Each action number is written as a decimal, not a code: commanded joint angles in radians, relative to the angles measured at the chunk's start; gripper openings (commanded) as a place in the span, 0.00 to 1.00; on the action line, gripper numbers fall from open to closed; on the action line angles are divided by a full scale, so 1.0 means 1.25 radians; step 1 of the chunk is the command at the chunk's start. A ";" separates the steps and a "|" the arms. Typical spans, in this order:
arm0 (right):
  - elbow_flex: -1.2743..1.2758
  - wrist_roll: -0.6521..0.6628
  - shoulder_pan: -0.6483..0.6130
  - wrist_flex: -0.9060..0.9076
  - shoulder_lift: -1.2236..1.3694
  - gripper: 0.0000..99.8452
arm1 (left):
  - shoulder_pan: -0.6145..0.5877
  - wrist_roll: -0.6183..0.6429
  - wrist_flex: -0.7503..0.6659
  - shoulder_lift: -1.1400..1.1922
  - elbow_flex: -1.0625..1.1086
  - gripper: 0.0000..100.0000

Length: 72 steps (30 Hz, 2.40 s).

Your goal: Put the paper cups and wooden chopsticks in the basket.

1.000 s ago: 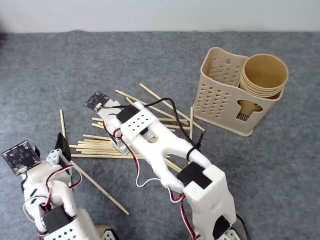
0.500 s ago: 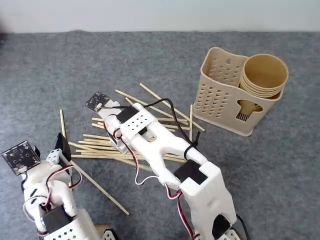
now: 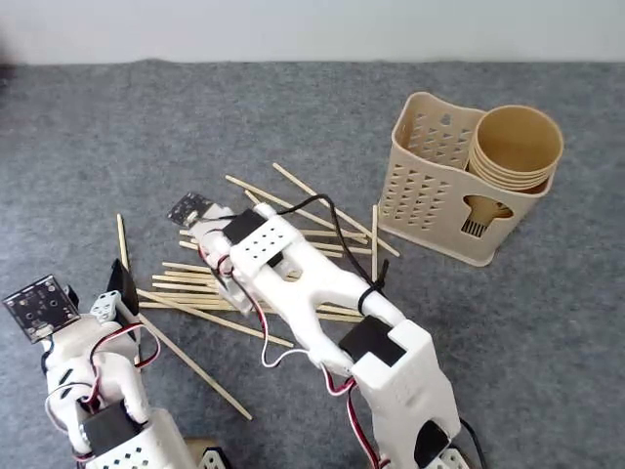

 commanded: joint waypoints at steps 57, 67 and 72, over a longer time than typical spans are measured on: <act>-0.048 0.048 -0.030 0.031 0.122 0.07 | 0.006 -0.006 -0.017 -0.012 -0.018 0.26; -0.059 0.048 -0.020 0.033 0.114 0.01 | 0.006 -0.006 -0.017 -0.012 -0.018 0.26; -0.103 0.047 0.018 0.037 0.106 0.01 | 0.006 -0.006 -0.017 -0.012 -0.018 0.26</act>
